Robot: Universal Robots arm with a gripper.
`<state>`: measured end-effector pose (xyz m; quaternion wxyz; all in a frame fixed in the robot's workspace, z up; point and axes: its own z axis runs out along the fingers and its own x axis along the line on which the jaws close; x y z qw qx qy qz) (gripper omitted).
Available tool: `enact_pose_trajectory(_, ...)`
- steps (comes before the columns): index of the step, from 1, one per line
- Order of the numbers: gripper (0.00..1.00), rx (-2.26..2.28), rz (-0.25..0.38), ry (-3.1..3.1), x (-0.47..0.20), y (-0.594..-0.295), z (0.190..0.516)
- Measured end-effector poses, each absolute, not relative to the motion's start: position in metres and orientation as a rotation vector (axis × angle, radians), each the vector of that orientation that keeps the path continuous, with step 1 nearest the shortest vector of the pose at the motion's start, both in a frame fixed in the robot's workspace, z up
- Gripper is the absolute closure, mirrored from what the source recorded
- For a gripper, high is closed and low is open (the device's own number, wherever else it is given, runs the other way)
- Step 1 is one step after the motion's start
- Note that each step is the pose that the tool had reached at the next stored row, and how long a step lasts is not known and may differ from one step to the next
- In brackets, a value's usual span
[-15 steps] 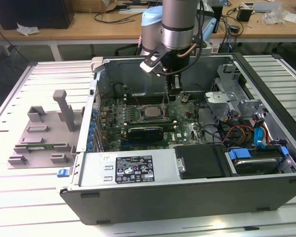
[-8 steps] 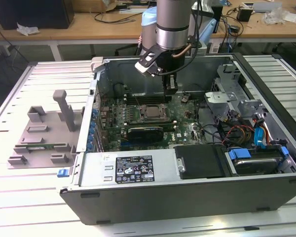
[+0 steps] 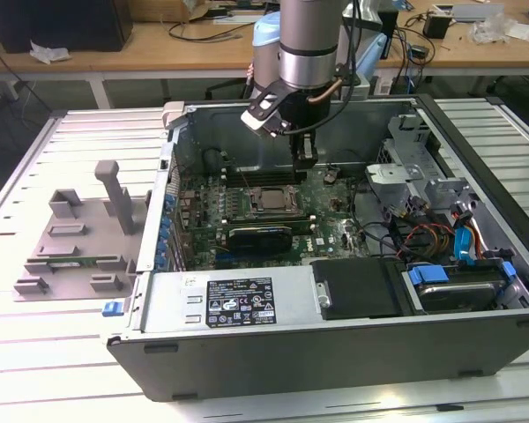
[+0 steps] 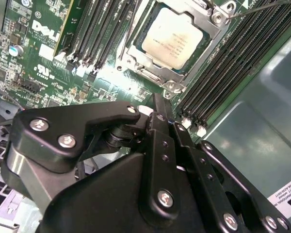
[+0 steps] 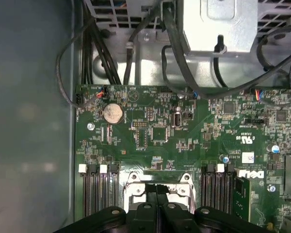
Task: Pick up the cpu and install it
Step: 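Close the cpu cover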
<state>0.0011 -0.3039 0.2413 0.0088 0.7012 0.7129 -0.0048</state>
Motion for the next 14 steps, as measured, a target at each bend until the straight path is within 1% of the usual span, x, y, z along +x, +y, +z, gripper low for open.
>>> enact_pose_trajectory(8,0.89,2.193,-0.020,2.229,-0.004,-0.307,0.240)
enact_pose_trajectory(14,0.89,2.193,-0.019,2.229,-0.023,-0.312,0.238)
